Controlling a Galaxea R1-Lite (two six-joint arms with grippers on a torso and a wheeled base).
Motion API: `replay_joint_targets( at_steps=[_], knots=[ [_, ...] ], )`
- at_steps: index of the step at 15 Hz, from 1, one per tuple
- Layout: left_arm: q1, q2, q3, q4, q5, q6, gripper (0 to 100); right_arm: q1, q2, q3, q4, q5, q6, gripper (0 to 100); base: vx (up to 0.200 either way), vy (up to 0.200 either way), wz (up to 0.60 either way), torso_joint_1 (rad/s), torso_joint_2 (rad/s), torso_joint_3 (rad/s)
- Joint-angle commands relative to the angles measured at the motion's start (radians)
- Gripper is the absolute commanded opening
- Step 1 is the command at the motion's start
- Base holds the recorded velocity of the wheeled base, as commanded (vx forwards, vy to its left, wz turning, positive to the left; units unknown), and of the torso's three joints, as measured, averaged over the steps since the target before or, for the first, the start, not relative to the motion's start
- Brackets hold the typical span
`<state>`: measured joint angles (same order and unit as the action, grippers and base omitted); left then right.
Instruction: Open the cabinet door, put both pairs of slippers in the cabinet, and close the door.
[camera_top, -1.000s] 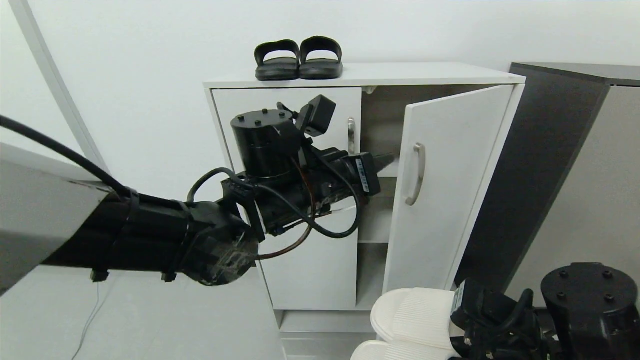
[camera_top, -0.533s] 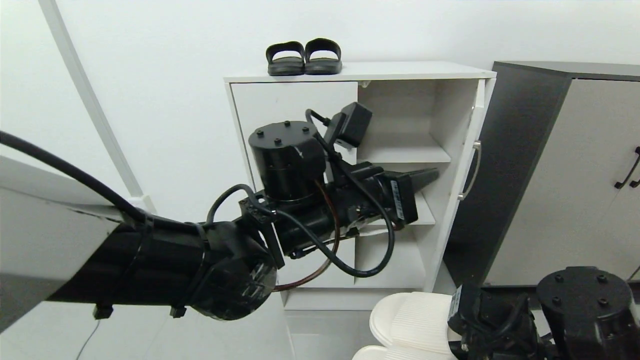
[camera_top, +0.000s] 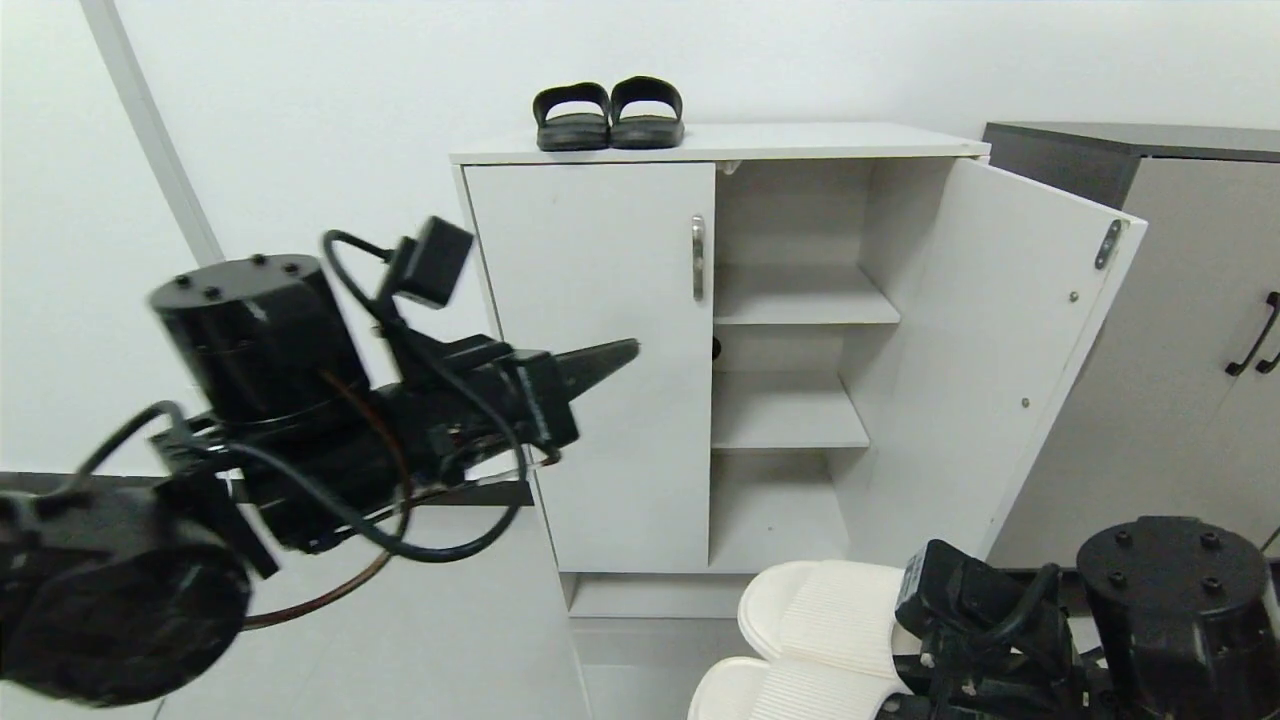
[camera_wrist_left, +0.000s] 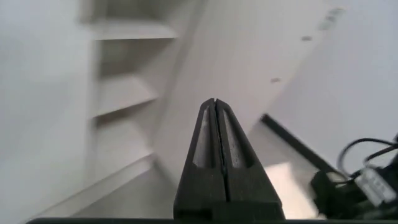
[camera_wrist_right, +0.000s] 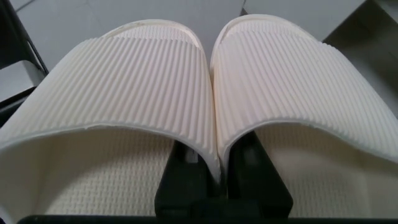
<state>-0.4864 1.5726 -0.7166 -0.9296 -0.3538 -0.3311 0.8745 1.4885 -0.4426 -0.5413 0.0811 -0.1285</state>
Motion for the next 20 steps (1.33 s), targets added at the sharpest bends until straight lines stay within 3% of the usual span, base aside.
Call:
replay_joint_targets(
  at_steps=[1, 3, 4, 5, 6, 7, 8, 9, 10, 12, 13, 14, 15, 17, 19, 20],
  knots=[
    [0.223, -0.393, 0.232, 0.195, 0.001, 0.078, 0, -0.009, 0.003, 0.002, -0.002, 0.002, 0.0, 0, 0.0, 0.0, 0.0, 0.0, 0.0, 0.0],
    [0.339, -0.654, 0.327, 0.406, 0.003, 0.089, 0, -0.02, 0.006, -0.004, -0.002, 0.002, 0.0, 0, 0.0, 0.0, 0.0, 0.0, 0.0, 0.0],
    [0.379, -0.776, 0.356, 0.503, 0.003, 0.096, 0, -0.023, 0.006, -0.005, -0.003, 0.002, 0.0, 0, 0.0, 0.0, 0.0, 0.0, 0.0, 0.0],
    [0.419, -0.936, 0.382, 0.64, 0.003, 0.126, 0, -0.023, 0.006, -0.005, -0.003, 0.002, 0.0, 0, 0.0, 0.0, 0.0, 0.0, 0.0, 0.0],
    [0.43, -0.977, 0.387, 0.678, 0.003, 0.133, 0, -0.023, 0.006, -0.005, -0.003, 0.002, 0.0, 0, 0.0, 0.0, 0.0, 0.0, 0.0, 0.0],
    [0.482, -1.197, 0.396, 0.893, 0.045, 0.155, 0, -0.023, 0.004, -0.005, -0.003, 0.002, 0.0, 0, 0.0, 0.0, 0.0, 0.0, 0.0, 0.0],
    [0.494, -1.326, 0.398, 1.009, 0.092, 0.156, 0, -0.025, 0.004, -0.005, -0.006, 0.002, 0.0, 0, 0.0, 0.0, 0.0, 0.0, 0.0, 0.0],
    [0.494, -1.43, 0.408, 1.091, 0.133, 0.162, 0, -0.026, 0.004, -0.004, -0.009, 0.002, 0.0, 0, 0.0, 0.0, 0.0, 0.0, 0.0, 0.0],
    [0.494, -1.505, 0.43, 1.134, 0.165, 0.19, 0, -0.026, 0.004, -0.002, -0.009, 0.002, 0.0, 0, 0.0, 0.0, 0.0, 0.0, 0.0, 0.0],
    [0.489, -1.573, 0.537, 1.131, 0.292, 0.279, 0, -0.026, 0.003, -0.001, -0.009, 0.002, 0.0, 0, 0.0, 0.0, 0.0, 0.0, 0.0, 0.0],
    [0.489, -1.573, 0.566, 1.111, 0.332, 0.302, 0, -0.026, 0.003, -0.001, -0.009, 0.002, 0.0, 0, 0.0, 0.0, 0.0, 0.0, 0.0, 0.0],
    [0.489, -1.573, 0.672, 0.974, 0.381, 0.326, 0, -0.026, 0.004, -0.002, -0.009, 0.002, 0.0, 0, 0.0, 0.0, 0.0, 0.0, 0.0, 0.0],
    [0.489, -1.573, 0.717, 0.922, 0.377, 0.342, 0, -0.026, 0.006, -0.002, -0.009, 0.002, 0.0, 0, 0.0, 0.0, 0.0, 0.0, 0.0, 0.0],
    [0.489, -1.573, 0.715, 0.933, 0.352, 0.362, 0, -0.026, 0.007, -0.004, -0.009, 0.002, 0.0, 0, 0.0, 0.0, 0.0, 0.0, 0.0, 0.0],
    [0.489, -1.573, 0.715, 0.933, 0.303, 0.405, 0, -0.026, 0.033, -0.013, -0.017, -0.006, 0.003, 0, 0.0, 0.0, 0.0, 0.0, 0.0, 0.0],
    [0.489, -1.573, 0.717, 0.934, 0.305, 0.405, 0, -0.028, 0.047, -0.022, -0.026, -0.015, 0.004, 0, 0.0, 0.0, 0.0, 0.0, 0.0, 0.0]
  ],
)
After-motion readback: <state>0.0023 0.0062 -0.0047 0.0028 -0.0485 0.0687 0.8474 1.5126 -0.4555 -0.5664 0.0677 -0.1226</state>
